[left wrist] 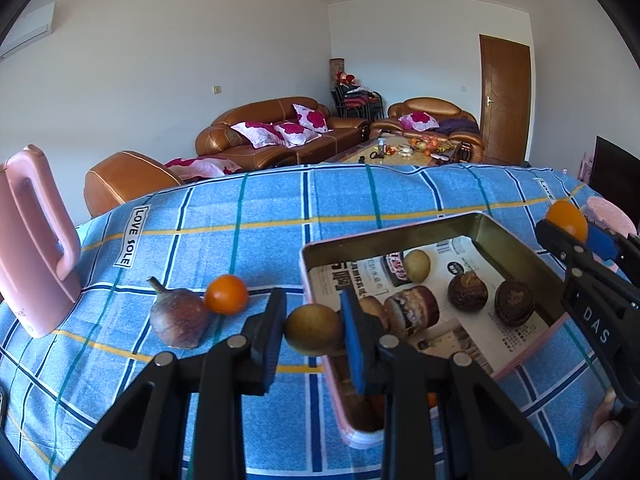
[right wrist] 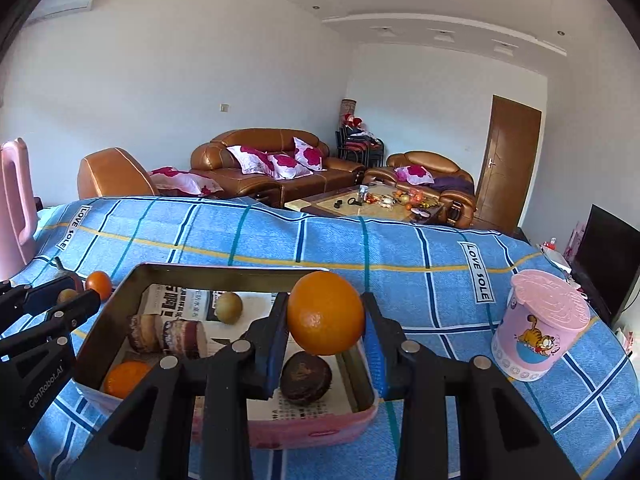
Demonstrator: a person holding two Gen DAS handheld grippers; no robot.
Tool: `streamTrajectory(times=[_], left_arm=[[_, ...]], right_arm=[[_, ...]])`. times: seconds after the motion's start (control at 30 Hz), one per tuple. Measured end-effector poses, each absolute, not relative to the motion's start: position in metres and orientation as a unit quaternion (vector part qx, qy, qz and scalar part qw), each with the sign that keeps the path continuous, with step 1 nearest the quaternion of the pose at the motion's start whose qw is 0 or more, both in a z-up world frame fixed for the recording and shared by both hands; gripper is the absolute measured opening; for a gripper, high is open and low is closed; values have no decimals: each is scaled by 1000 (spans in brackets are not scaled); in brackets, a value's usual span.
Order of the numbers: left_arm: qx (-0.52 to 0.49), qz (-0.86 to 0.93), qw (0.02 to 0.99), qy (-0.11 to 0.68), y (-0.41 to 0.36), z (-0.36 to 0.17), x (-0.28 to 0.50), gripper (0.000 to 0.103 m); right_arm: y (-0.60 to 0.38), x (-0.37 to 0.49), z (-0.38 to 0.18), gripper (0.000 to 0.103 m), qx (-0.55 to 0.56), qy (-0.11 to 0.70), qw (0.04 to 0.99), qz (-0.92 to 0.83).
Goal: Organize fruits
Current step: 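Open the right tool to drop the orange into the tin while the left tool releases its fruit there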
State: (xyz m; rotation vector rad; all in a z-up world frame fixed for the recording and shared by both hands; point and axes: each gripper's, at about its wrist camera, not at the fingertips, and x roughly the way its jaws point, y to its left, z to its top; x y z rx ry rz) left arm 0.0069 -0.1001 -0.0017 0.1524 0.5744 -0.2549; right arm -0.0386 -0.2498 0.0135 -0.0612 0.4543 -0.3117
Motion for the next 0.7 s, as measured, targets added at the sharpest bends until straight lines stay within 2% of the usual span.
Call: streamTrajectory(times=[0.4,0.7], left_arm=[[64,-164,933,313,-153,-7,27,29],[50,-182,924,333,-159,-11,36,30]], right_arm=[[-278,-11,10,37,-21,251,953,-169],[-280,23,1,37,-13,296,949,-110]])
